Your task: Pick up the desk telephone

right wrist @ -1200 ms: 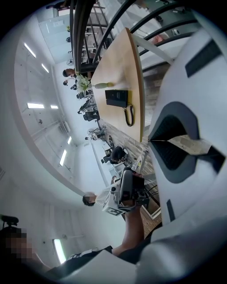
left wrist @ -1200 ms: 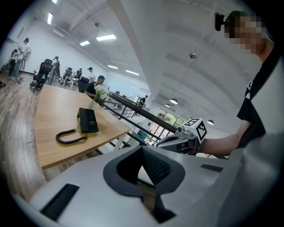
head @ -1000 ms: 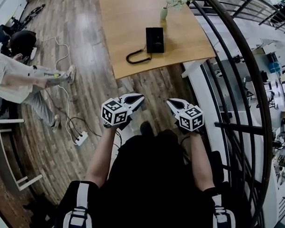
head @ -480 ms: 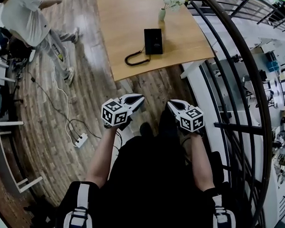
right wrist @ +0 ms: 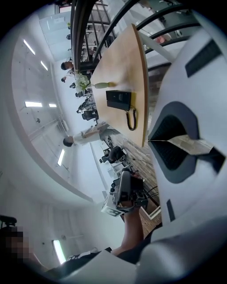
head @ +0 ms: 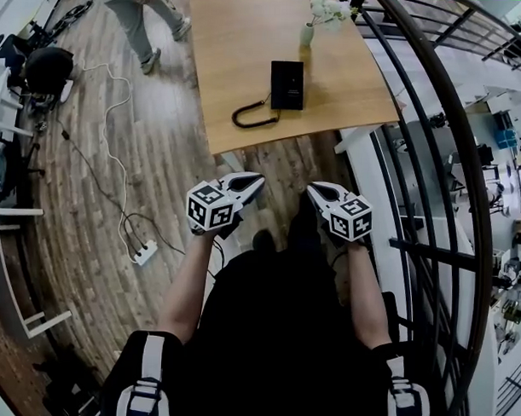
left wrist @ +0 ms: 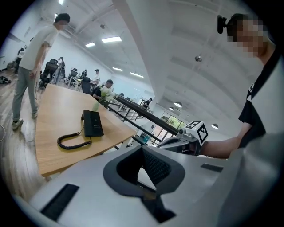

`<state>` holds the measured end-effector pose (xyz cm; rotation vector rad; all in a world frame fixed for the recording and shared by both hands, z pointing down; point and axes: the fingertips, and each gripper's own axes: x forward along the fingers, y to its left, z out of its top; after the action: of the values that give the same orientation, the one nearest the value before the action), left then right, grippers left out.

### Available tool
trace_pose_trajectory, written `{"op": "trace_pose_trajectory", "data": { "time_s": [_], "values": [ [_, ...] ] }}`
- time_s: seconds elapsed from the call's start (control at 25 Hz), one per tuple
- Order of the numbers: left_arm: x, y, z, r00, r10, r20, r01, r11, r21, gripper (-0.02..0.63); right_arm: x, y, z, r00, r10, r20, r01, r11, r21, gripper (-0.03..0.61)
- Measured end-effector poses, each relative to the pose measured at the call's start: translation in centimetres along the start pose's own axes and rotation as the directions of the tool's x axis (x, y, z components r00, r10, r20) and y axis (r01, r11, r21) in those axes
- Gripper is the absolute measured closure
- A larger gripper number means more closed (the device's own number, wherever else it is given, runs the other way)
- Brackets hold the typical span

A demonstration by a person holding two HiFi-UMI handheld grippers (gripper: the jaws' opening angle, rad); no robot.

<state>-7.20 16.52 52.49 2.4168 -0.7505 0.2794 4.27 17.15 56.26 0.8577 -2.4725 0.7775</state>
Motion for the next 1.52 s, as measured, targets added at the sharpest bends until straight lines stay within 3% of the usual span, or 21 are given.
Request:
{"op": "trace_pose_trajectory", "data": {
  "time_s": [0.88, 1.52],
  "values": [
    [5.9, 5.6, 6.4, 0.988, 0.153, 0.038, -0.150, 0.986, -0.071, 0.592, 3.4, -10.8, 8.0, 0.993, 0.111, -0.042, -0.113, 0.993, -0.029, 0.555],
    [10.2, 8.1, 9.5, 0.952, 0.292, 0.087, -0.279, 0.951, -0.133, 0.592, 5.8, -16.8, 11.7, 0.966, 0.234, -0.110, -0.244, 0.965, -0.094, 0.555]
  ]
}}
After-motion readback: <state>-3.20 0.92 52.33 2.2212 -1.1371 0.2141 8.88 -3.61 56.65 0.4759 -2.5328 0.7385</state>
